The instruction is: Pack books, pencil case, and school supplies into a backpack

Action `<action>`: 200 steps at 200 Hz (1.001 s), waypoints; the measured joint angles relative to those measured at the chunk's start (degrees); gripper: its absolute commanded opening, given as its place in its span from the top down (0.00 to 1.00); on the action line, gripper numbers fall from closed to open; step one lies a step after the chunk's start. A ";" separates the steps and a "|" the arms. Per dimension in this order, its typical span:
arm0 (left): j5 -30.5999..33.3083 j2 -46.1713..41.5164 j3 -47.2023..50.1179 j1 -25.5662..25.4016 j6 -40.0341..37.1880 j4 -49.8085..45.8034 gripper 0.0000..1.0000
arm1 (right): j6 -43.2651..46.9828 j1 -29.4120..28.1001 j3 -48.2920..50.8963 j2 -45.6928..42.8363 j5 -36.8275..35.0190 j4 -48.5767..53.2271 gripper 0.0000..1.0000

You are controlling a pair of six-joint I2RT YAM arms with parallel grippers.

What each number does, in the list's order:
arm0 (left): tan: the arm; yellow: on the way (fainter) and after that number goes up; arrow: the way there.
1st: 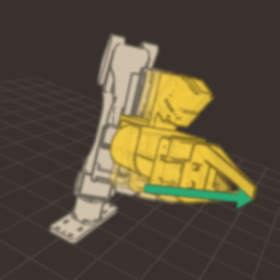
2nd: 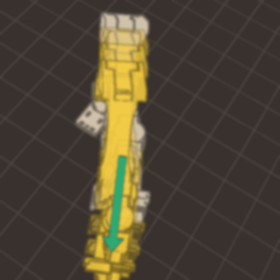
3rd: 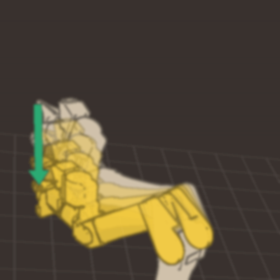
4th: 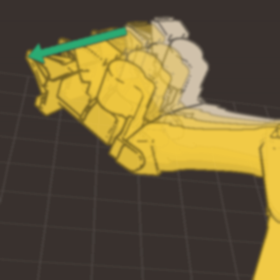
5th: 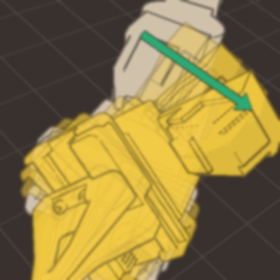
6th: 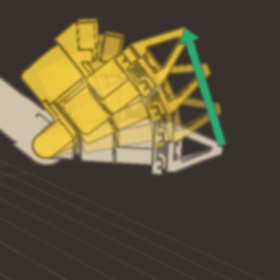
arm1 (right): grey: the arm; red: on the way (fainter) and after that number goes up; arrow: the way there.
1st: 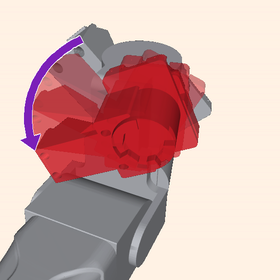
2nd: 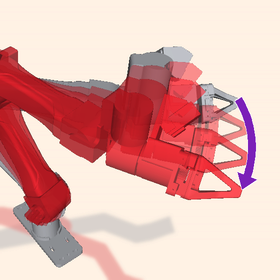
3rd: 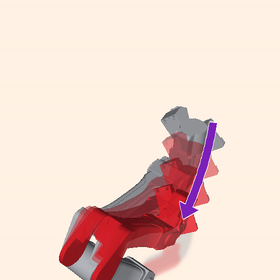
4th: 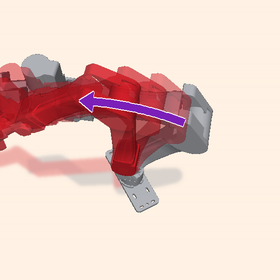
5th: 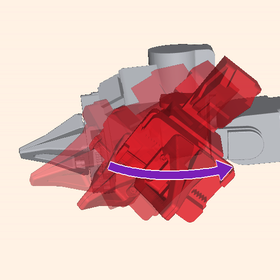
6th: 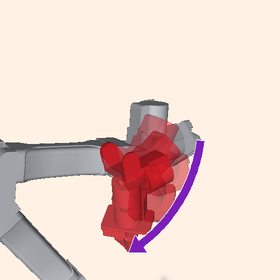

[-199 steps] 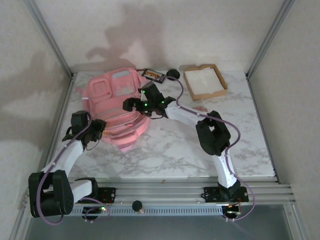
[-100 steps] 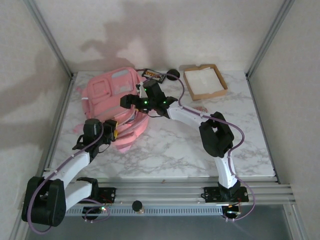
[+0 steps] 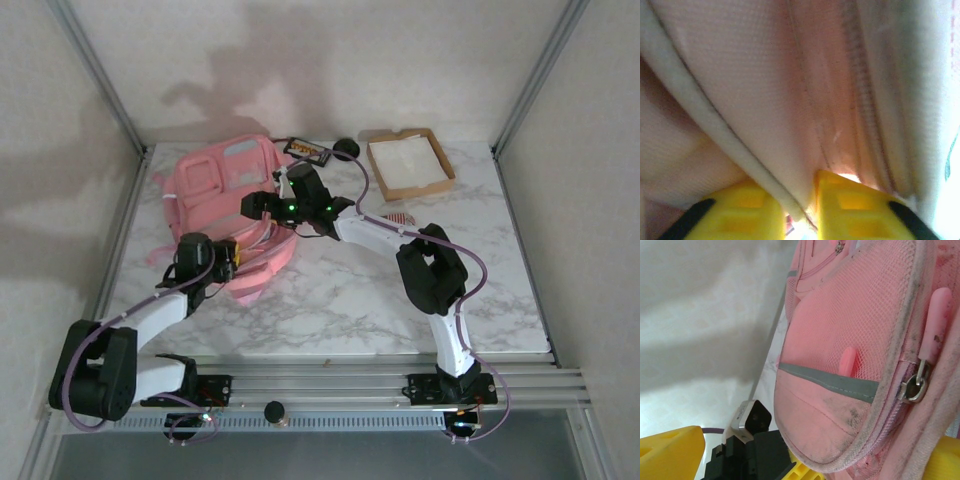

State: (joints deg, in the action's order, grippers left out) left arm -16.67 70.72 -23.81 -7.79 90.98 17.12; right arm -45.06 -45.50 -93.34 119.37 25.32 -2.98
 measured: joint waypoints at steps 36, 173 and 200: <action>0.02 0.66 -0.42 -0.02 0.37 0.50 1.00 | 4.28 -0.20 0.37 0.00 -1.33 1.09 0.01; -0.39 -2.49 -3.91 0.00 2.38 -4.44 1.00 | 38.38 -1.31 12.31 -5.97 0.33 2.14 0.41; -0.37 -3.02 -5.14 0.07 2.47 -6.05 1.00 | 42.32 -2.36 12.02 -5.77 -1.68 2.89 0.46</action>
State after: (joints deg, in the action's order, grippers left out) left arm -17.04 67.70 -28.95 -7.73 93.45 11.07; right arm -2.74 -47.86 -81.32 113.60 23.64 -0.10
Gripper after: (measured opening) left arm 0.055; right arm 0.535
